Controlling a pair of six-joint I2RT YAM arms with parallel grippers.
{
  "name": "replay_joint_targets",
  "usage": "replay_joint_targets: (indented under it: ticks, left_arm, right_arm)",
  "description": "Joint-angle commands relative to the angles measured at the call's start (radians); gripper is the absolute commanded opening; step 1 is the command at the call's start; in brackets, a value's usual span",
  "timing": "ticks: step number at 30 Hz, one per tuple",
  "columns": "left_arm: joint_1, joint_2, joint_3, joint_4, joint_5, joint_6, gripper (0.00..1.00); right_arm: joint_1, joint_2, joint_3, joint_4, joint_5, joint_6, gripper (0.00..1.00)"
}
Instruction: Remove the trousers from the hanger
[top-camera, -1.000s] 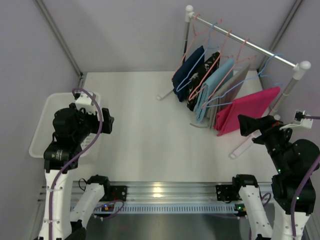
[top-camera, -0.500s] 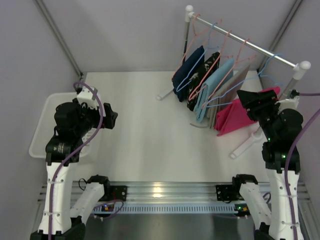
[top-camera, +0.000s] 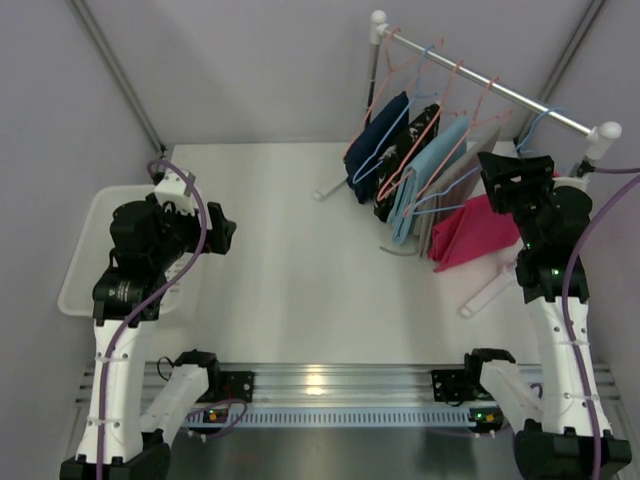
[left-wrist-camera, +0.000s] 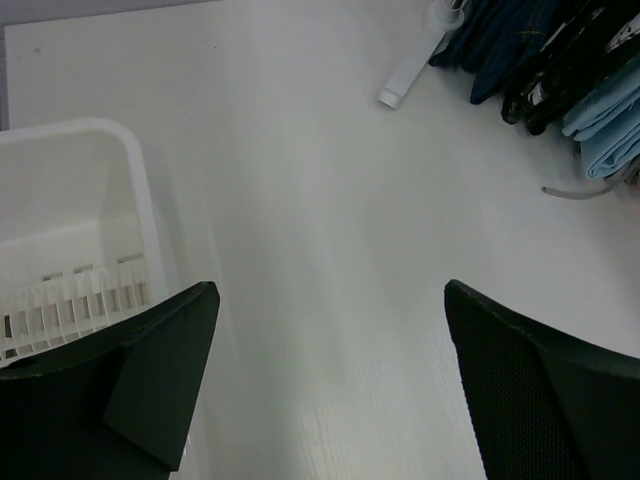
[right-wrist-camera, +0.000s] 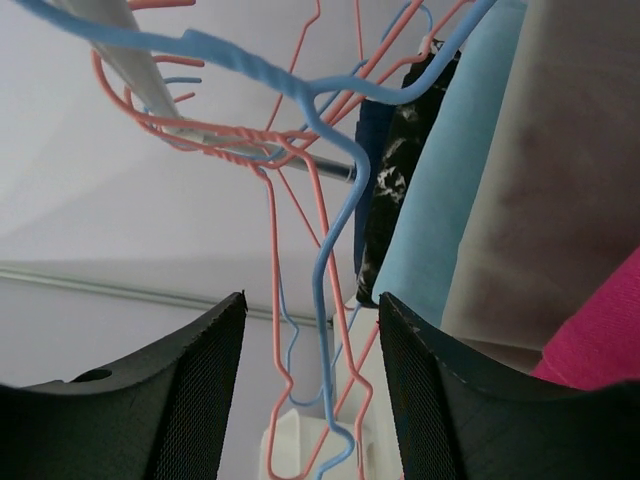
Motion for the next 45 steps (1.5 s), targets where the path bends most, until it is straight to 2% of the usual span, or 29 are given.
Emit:
replay_joint_targets:
  ticks: [1, 4, 11, 22, 28, 34, 37, 41, 45]
  left_arm:
    - [0.004, 0.009, 0.040, 0.070, 0.008, -0.007, 0.99]
    - [0.006, 0.011, 0.041, 0.074, 0.008, -0.007, 0.99]
    - [0.004, 0.012, 0.027, 0.074, 0.014, -0.001, 0.99]
    - [0.004, 0.024, 0.012, 0.080, 0.020, -0.005, 0.99]
    - [0.004, 0.027, 0.014, 0.080, 0.020, -0.005, 0.99]
    - [0.004, 0.024, 0.009, 0.077, 0.023, -0.007, 0.99]
    - [0.004, 0.024, 0.007, 0.074, 0.023, -0.007, 0.99]
    - [0.004, 0.026, 0.007, 0.076, 0.020, -0.008, 0.99]
    - [0.004, 0.030, 0.011, 0.076, 0.023, -0.010, 0.99]
  right_arm:
    - [-0.011, 0.040, 0.028, 0.133, 0.037, 0.044, 0.55]
    - [-0.008, 0.073, 0.035, 0.144, 0.060, 0.049, 0.54]
    - [0.004, 0.142, 0.053, 0.210, 0.078, 0.079, 0.45]
    - [0.035, 0.146, 0.071, 0.205, 0.069, 0.124, 0.49]
    - [0.043, 0.132, 0.065, 0.188, 0.063, 0.121, 0.44]
    - [0.057, 0.124, 0.052, 0.156, 0.062, 0.116, 0.43]
    - [0.063, 0.130, 0.050, 0.168, 0.057, 0.111, 0.37]
    - [0.063, 0.138, 0.061, 0.168, 0.040, 0.099, 0.20]
    - [0.063, 0.124, 0.070, 0.147, 0.026, 0.085, 0.08]
